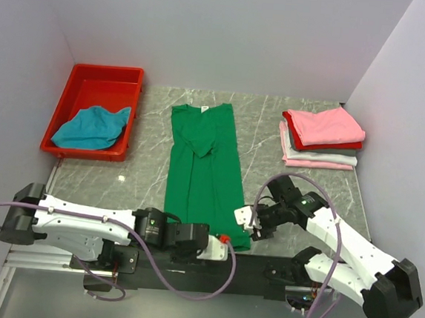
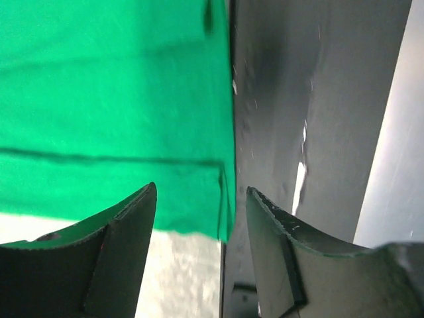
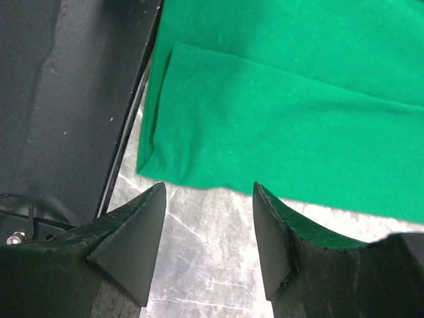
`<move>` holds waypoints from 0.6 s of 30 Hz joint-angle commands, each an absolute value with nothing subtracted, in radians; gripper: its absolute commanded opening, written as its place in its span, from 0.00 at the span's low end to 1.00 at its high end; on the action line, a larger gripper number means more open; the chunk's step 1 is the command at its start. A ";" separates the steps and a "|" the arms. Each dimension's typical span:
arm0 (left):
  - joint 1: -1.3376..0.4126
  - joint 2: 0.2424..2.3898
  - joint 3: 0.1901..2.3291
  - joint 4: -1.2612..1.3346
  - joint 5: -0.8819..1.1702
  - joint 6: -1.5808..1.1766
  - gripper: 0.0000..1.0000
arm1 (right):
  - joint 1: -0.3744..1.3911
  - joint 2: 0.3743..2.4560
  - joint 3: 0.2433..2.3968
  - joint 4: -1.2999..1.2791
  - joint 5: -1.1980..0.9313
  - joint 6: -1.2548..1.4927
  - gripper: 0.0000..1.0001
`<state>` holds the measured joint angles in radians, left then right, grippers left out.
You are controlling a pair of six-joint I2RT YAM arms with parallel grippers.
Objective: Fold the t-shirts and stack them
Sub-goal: Fold the tshirt
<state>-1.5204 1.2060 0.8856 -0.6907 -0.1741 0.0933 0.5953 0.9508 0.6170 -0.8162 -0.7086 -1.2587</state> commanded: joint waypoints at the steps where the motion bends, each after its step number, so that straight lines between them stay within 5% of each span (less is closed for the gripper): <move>1: -1.594 1.219 0.916 -0.810 -0.232 0.086 0.62 | 0.595 1.006 0.649 -0.828 -0.730 -1.296 0.62; 11: -1.582 1.452 1.410 -1.102 -0.376 -0.241 0.56 | 0.662 1.052 0.643 -0.764 -0.631 -1.253 0.63; 18: -1.565 1.050 1.080 -0.813 -0.307 -0.511 0.64 | 0.842 1.100 0.594 -0.712 -0.538 -1.239 0.61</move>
